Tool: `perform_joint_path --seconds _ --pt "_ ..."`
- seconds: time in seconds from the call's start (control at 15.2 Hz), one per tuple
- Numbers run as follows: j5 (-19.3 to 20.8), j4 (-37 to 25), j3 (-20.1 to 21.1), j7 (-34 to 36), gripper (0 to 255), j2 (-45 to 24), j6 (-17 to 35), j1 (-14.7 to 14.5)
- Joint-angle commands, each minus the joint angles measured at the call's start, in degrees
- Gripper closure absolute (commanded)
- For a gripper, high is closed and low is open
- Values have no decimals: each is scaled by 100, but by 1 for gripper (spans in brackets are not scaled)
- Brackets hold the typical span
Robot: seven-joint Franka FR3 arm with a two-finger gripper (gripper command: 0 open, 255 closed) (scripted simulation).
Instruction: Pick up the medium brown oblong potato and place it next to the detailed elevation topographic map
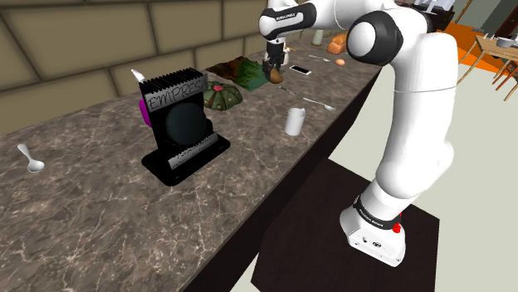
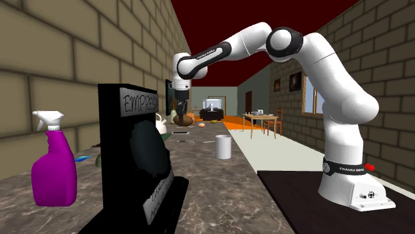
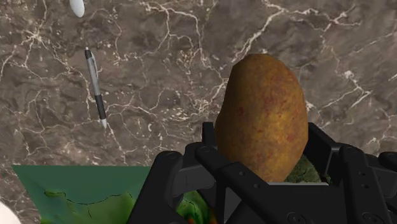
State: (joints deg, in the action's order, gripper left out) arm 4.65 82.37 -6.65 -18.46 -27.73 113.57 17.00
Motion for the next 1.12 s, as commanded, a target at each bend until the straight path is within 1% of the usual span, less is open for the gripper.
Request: perform_joint_path --seconds 0.0,0.26,0.4,0.53,0.66,0.73,0.86,1.06 --pt "-68 -387 -37 -239 255 -272 -85 186" --pt "-197 -1217 -91 -687 255 -794 -348 571" --pt "-263 -1752 -108 -900 255 -1120 -534 772" --pt "-329 -2413 -117 -1105 255 -1515 -780 984" --pt "-397 -3306 -116 -1300 255 -2034 -1133 1213" --pt "-469 -4696 -104 -1461 255 -2817 -1721 1456" --pt "-452 -4245 -101 -1448 255 -2653 -1435 1428" --pt "-444 -3810 -105 -1432 255 -2541 -1115 1400"
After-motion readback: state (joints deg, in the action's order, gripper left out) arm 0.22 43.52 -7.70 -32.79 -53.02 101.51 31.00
